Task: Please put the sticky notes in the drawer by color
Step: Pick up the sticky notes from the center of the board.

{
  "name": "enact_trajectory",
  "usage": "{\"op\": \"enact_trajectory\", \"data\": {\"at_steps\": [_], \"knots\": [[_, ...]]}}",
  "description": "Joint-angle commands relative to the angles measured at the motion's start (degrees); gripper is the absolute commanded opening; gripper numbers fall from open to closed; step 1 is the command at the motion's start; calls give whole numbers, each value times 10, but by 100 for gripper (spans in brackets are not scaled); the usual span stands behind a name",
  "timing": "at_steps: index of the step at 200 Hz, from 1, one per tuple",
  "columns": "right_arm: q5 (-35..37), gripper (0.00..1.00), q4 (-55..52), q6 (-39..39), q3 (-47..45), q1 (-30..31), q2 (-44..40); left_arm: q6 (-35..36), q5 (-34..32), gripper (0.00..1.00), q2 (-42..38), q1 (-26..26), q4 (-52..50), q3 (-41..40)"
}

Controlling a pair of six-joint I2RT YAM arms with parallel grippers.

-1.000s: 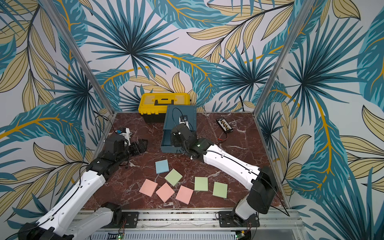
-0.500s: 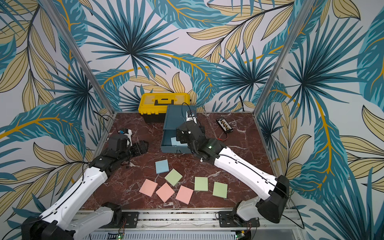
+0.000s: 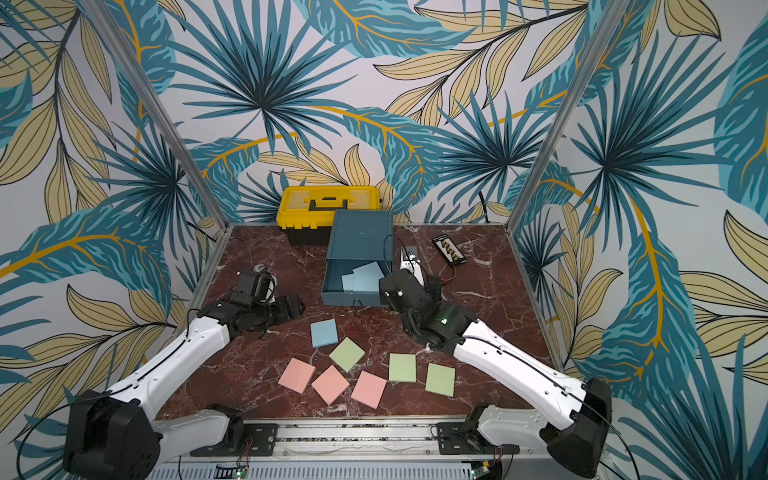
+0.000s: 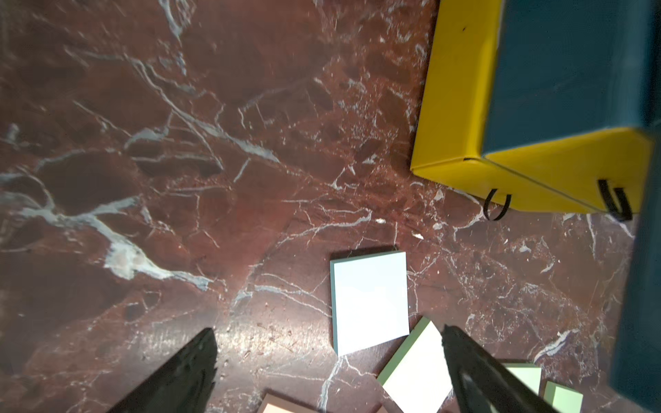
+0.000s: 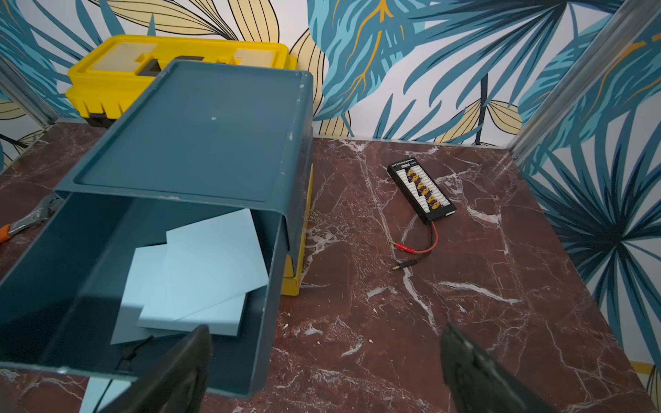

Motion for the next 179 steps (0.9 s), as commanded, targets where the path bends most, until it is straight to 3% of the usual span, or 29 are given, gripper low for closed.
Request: {"op": "enact_trajectory", "data": {"at_steps": [1, 83, 179], "knots": [[11, 99, 12, 10, -14, 1, -2, -7, 48, 100, 19, -3, 7, -15], [-9, 99, 29, 38, -26, -4, 26, -12, 109, 100, 131, -71, 63, -20], [-14, 99, 27, 51, -47, -13, 26, -33, 13, 100, 185, -126, 59, 5]]}}
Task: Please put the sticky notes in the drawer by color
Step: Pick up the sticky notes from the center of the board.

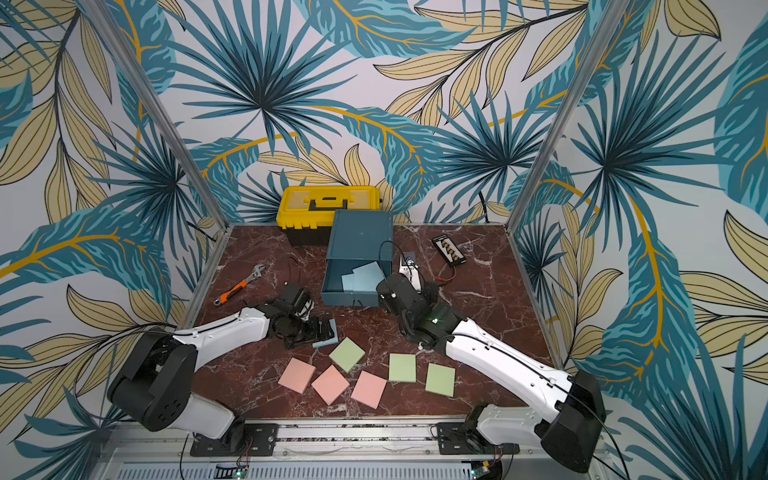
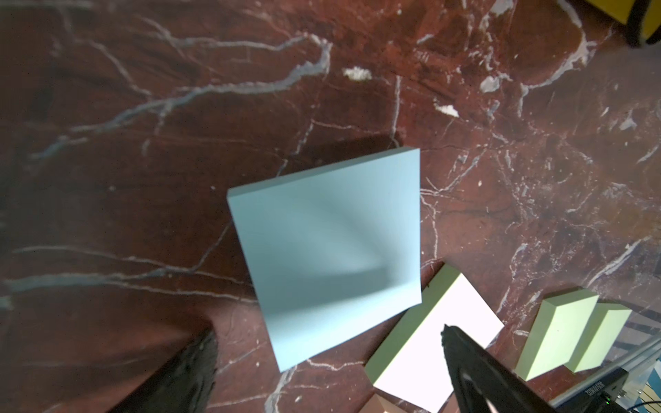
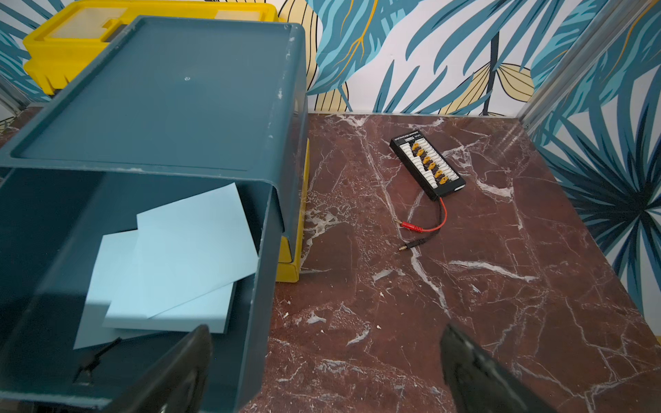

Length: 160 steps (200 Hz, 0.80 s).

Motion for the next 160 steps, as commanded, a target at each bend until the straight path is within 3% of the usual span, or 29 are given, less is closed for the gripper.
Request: {"op": "enact_trajectory", "data": {"at_steps": [1, 160], "knots": [[-2, 99, 6, 12, -17, -2, -2, -10, -48, 100, 10, -11, 0, 17], [2, 99, 9, 19, -32, -5, -3, -35, -129, 100, 83, -48, -21, 74]]}}
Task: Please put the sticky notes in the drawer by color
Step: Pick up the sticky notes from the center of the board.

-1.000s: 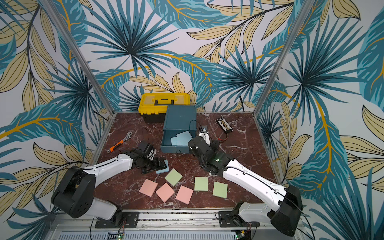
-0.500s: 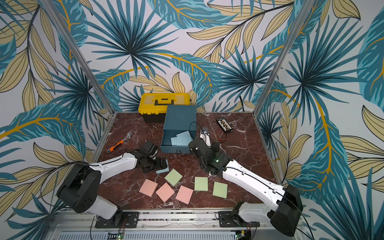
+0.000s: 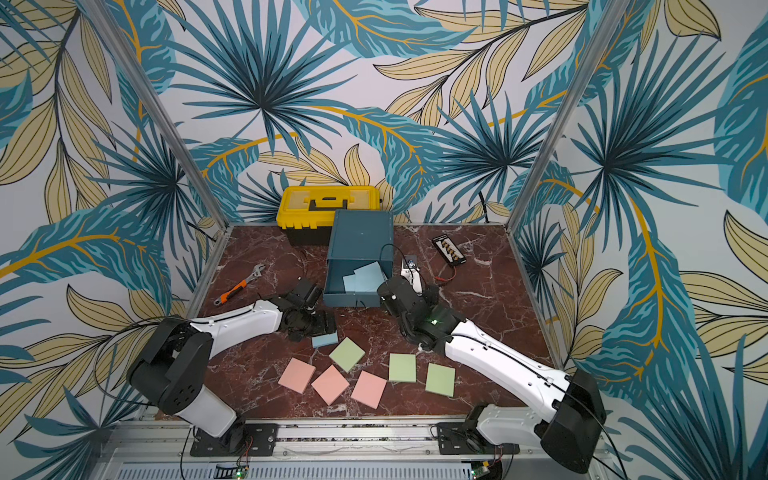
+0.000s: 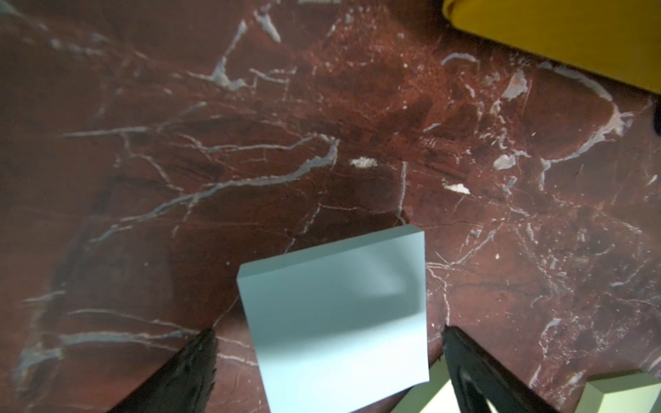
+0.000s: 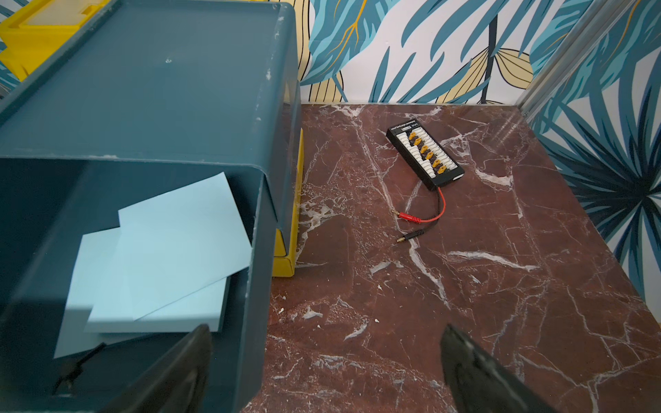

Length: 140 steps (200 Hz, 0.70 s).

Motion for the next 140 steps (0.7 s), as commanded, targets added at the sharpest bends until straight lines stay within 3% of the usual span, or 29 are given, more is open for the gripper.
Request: {"op": "enact_trajectory", "data": {"at_steps": [1, 140], "knots": [[3, 99, 0, 8, -14, -1, -3, -9, -26, 100, 20, -13, -15, 11], [9, 99, 1, 16, -28, 0, -18, -50, -88, 100, 46, -22, -38, 0]]}}
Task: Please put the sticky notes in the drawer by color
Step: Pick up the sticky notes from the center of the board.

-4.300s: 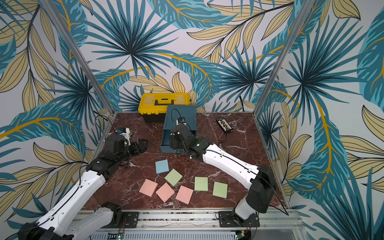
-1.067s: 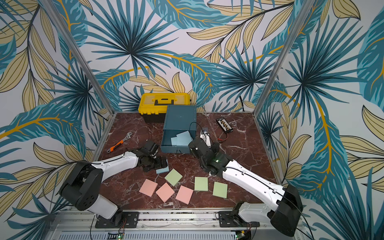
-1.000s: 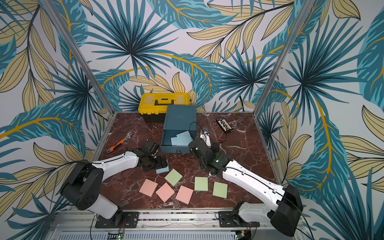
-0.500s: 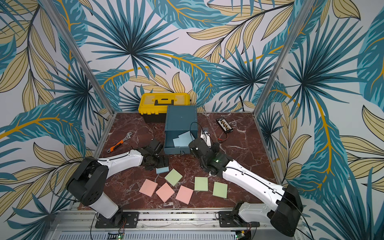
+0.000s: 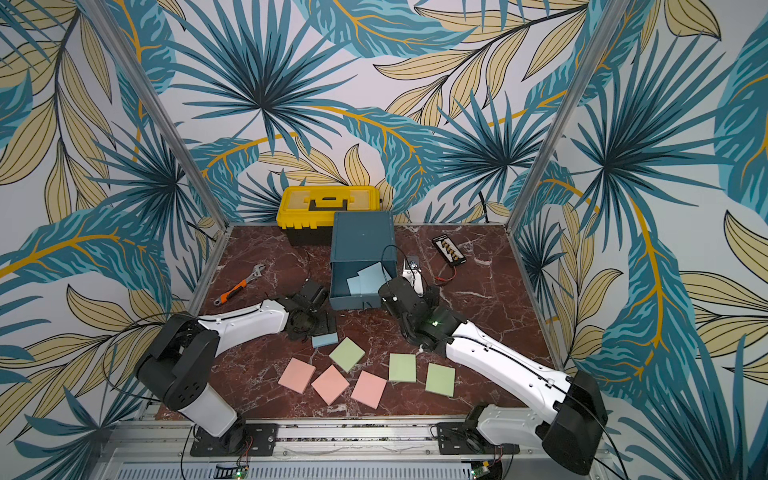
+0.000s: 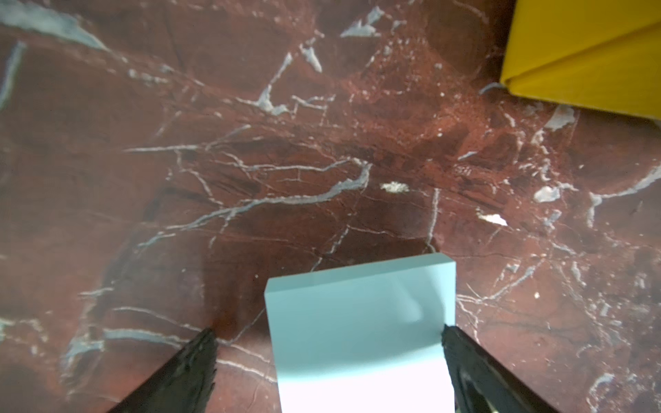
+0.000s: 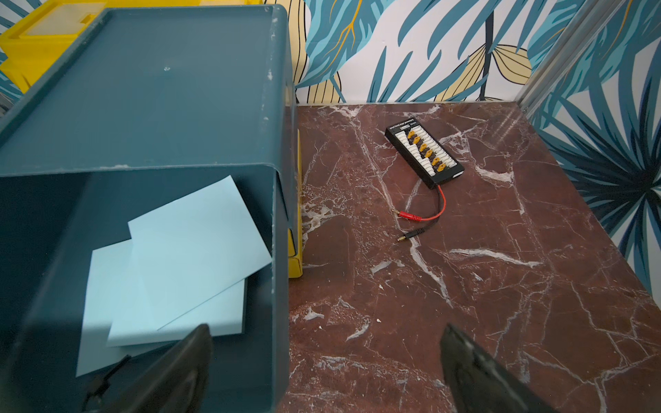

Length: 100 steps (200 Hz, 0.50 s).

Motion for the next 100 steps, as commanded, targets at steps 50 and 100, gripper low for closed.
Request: {"op": "enact_trajectory", "data": {"at_steps": [50, 100], "knots": [[7, 99, -4, 3, -12, -1, -4, -20, -50, 99, 43, -2, -70, 8], [3, 99, 1, 2, -9, 0, 5, -26, -66, 99, 31, 0, -88, 1]]}}
